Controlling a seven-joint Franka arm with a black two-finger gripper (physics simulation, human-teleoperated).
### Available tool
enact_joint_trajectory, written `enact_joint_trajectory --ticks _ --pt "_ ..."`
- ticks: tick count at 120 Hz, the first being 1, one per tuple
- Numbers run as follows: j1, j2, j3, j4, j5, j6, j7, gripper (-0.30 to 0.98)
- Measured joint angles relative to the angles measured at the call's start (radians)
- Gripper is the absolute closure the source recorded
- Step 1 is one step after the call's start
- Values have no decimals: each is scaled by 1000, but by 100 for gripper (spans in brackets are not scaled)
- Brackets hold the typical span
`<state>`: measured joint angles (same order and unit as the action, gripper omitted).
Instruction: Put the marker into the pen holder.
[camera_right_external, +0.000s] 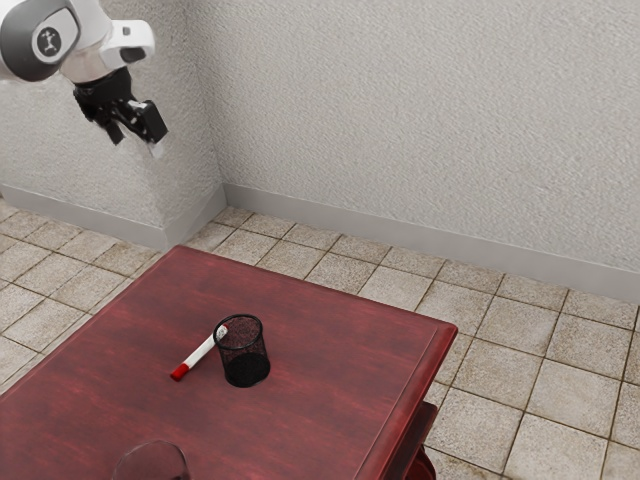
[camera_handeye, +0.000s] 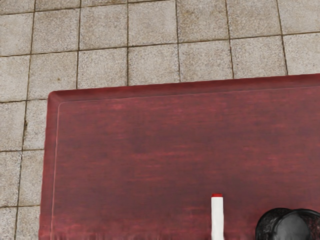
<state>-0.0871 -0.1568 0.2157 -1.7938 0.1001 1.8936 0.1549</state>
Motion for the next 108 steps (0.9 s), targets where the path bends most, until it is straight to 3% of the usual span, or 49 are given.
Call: enact_joint_trajectory --ticks 15,23,34,44,70,108 --pt "-9 19 -2 20 15 -149 6 3" --pt "-20 27 1 -68 12 -166 2 2" --pt "-18 41 5 -301 10 -90 -11 1" --pt "-14 87 18 -410 8 11 -21 1" --pt "16 214 23 -456 -8 238 -29 0" --pt "-8 286 18 -539 -56 407 -36 0"
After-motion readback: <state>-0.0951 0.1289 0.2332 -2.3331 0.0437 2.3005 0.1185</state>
